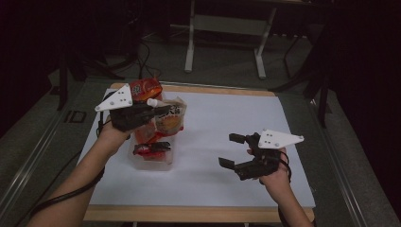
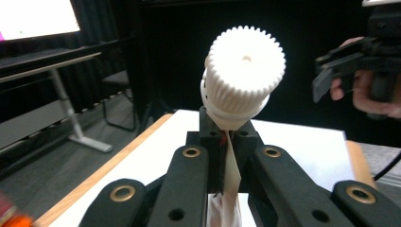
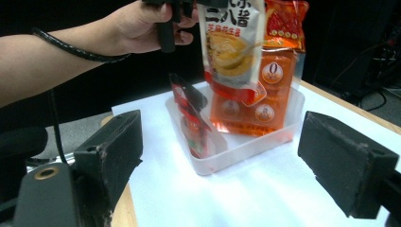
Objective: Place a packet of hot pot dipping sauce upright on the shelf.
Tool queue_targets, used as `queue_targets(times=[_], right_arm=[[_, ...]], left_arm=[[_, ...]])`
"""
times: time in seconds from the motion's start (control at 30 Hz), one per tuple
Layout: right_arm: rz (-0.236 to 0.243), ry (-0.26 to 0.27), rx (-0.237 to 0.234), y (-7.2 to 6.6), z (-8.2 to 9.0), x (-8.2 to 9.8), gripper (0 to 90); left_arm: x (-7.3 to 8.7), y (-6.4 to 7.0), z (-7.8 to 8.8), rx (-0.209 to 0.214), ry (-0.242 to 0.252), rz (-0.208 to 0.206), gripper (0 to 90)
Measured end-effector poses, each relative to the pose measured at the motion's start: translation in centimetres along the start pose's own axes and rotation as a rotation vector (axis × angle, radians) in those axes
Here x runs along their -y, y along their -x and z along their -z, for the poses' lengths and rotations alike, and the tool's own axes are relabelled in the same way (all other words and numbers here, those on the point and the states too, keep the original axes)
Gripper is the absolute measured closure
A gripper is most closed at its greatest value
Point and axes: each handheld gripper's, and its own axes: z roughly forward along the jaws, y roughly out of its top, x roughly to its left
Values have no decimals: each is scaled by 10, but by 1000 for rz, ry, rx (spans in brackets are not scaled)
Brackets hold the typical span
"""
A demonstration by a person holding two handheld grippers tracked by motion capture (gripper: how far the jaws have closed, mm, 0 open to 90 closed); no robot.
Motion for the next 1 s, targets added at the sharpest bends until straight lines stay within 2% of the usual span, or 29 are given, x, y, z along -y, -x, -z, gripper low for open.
queue_targets(times=[0.13, 0.33, 0.57, 0.77, 0.83, 1.0], right_arm=[[-9, -11, 4, 3, -3, 4, 149], [-21, -18, 0, 5, -7, 9, 160], [-36, -18, -5, 7, -8, 12, 160], [-41, -22, -1, 9, -9, 13, 160], [-42, -21, -2, 9, -9, 13, 160], [-42, -24, 1, 9, -8, 15, 160]], left_arm=[[12, -4, 6, -11, -13, 1, 878], [29, -5, 11, 25, -56, 11, 878], [41, -2, 13, 72, -102, 9, 877], [53, 2, 7, 112, -157, 2, 877], [56, 3, 5, 114, -153, 3, 877], [58, 1, 3, 87, -142, 3, 876]])
